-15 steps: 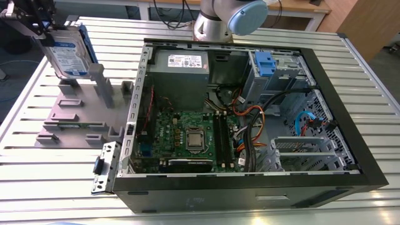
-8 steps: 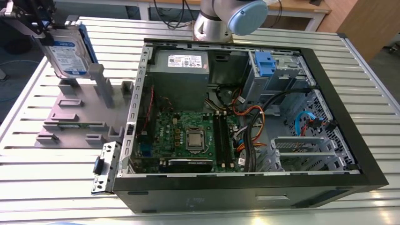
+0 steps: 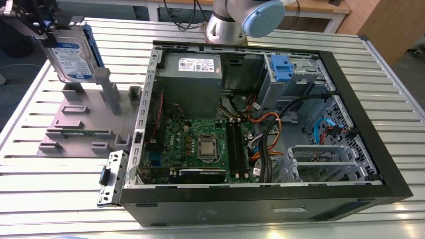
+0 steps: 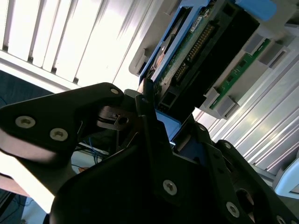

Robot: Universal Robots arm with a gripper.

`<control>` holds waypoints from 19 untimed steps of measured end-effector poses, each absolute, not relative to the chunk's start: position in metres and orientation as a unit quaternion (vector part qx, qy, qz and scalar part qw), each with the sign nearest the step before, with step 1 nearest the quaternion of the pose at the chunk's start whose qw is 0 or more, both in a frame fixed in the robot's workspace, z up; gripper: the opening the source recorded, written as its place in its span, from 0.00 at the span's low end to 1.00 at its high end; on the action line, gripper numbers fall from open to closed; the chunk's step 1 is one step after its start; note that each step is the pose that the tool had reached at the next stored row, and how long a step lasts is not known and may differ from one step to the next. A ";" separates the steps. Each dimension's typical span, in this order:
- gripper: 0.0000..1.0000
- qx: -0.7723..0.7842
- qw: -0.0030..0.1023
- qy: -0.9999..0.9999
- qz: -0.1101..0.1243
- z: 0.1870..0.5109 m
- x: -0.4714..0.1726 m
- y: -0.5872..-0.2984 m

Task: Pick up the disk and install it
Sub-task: 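Pick up the disk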

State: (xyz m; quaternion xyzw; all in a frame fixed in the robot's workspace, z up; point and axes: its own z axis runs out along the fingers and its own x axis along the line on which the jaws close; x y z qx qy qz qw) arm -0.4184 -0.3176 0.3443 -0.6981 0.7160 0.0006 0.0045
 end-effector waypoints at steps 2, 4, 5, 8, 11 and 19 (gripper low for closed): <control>0.37 -0.698 0.005 0.716 0.001 0.345 -0.418 -0.318; 0.37 -0.698 0.005 0.716 0.001 0.345 -0.418 -0.318; 0.37 -0.698 0.005 0.716 0.001 0.346 -0.418 -0.318; 0.37 -0.698 0.005 0.716 0.001 0.347 -0.418 -0.318; 0.37 -0.698 0.005 0.716 0.001 0.347 -0.418 -0.318; 0.37 -0.698 0.005 0.716 0.001 0.349 -0.418 -0.318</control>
